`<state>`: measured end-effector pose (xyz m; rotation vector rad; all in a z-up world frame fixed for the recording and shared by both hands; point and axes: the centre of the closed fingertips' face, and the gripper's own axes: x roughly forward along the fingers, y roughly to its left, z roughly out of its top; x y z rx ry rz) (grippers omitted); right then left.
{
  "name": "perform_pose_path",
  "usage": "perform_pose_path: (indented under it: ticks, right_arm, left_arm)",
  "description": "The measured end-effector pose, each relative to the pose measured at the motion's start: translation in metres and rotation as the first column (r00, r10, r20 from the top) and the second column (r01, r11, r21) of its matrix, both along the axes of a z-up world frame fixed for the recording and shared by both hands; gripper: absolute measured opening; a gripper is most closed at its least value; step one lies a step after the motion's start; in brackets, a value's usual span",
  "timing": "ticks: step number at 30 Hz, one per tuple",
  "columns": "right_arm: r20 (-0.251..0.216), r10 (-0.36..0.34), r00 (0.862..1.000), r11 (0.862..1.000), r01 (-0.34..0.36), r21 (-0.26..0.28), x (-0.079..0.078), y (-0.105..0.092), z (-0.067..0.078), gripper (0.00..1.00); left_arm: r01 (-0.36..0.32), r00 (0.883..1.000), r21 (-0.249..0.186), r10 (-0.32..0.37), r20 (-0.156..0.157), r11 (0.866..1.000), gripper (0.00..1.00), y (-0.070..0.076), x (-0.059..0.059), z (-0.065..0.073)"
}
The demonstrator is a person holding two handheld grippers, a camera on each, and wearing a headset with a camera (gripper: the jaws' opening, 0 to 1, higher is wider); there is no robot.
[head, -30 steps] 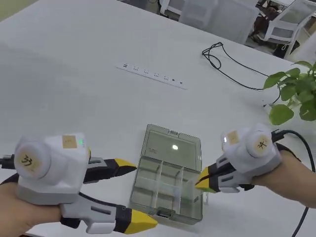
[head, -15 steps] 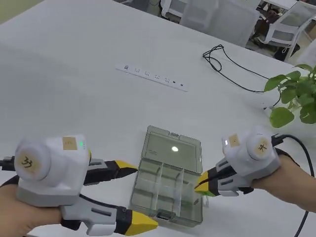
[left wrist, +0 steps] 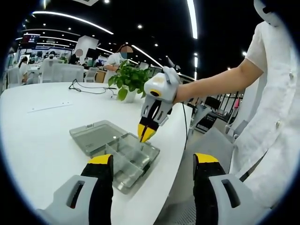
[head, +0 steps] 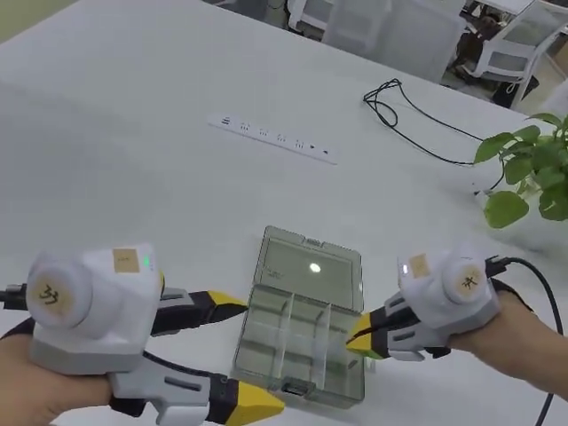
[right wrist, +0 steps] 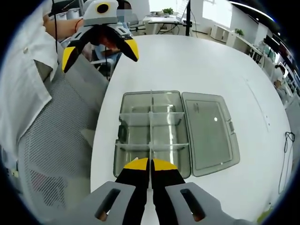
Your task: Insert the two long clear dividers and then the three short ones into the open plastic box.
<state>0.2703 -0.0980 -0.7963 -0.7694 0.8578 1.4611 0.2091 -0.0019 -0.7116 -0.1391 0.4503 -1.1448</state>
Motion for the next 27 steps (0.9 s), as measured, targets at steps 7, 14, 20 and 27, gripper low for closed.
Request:
perform_pose_path:
  ticks: [7, 14, 20, 27]
  right_arm:
    - [0.007, 0.009, 1.0, 1.0, -0.009, -0.018, 0.0, 0.001, -0.009, 0.03]
    - [0.016, 0.025, 1.0, 0.998, -0.024, -0.049, -0.001, 0.002, -0.018, 0.03]
    - [0.025, 0.038, 0.999, 0.997, -0.036, -0.068, -0.002, 0.001, -0.02, 0.03]
    - [0.031, 0.045, 0.999, 0.995, -0.042, -0.085, -0.001, 0.0, -0.022, 0.02]
  left_arm:
    - [-0.001, 1.0, 0.005, 0.001, -0.003, 1.0, 0.69, 0.002, 0.0, -0.001]
    - [-0.004, 1.0, 0.005, 0.004, -0.006, 1.0, 0.69, 0.003, 0.0, -0.002]
    - [-0.004, 1.0, 0.006, 0.004, -0.009, 1.0, 0.69, 0.003, 0.0, -0.003]
    - [0.003, 1.0, 0.005, -0.003, -0.006, 1.0, 0.69, 0.001, 0.0, -0.002]
